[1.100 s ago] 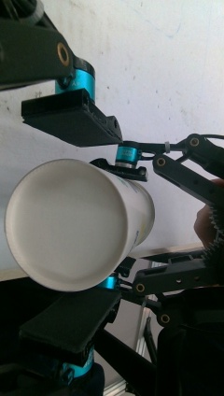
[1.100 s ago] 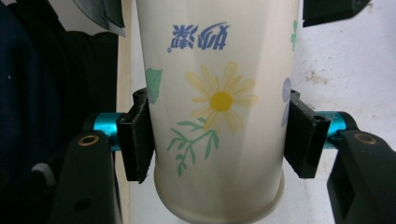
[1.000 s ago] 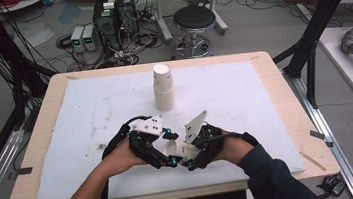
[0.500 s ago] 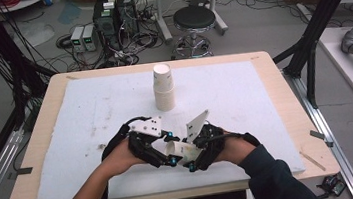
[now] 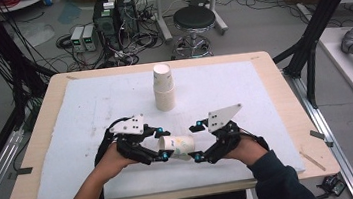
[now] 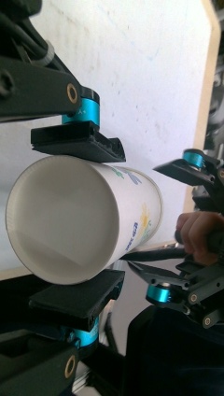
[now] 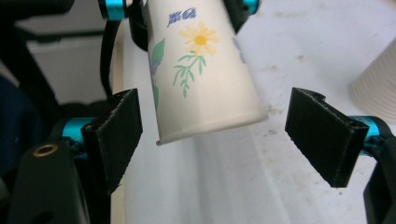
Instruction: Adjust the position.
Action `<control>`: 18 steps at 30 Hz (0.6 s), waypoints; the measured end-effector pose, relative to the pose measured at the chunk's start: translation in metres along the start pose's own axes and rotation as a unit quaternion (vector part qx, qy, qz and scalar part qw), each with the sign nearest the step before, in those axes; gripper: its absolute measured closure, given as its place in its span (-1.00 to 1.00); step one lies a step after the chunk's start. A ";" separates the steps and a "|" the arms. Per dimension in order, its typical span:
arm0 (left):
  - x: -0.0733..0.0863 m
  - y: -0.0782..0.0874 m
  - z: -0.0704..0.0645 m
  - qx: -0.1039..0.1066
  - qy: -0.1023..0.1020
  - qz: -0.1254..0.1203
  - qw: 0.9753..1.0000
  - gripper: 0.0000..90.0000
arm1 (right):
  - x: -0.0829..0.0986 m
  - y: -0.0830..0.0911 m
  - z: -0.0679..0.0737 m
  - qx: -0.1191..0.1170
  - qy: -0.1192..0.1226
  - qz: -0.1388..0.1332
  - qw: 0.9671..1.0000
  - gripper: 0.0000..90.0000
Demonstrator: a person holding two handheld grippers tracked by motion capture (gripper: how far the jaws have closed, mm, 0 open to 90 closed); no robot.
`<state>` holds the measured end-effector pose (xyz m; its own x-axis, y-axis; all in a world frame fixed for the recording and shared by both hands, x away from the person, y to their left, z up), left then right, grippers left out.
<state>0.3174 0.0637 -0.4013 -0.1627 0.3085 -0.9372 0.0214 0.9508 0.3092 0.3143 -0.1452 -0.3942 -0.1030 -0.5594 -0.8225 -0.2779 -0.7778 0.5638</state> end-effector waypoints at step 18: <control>0.013 0.012 0.002 -0.043 0.000 -0.074 0.996 -0.17 | 0.035 0.004 -0.004 0.030 -0.066 -0.095 0.993 -0.57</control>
<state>0.3174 0.0789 -0.4102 -0.1578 0.1658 -0.9734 -0.0867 0.9797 0.1810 0.3132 -0.1684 -0.4203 -0.1662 -0.3582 -0.9187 -0.3611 -0.8448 0.3948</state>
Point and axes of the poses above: each handheld gripper's, and its own axes: y roughly backward along the jaws, x roughly out of its underside, z roughly to its left, the point moved 5 cm from there along -y, roughly forward along the jaws, and after that the axes turned 6 degrees about x, right-handed, at the moved point
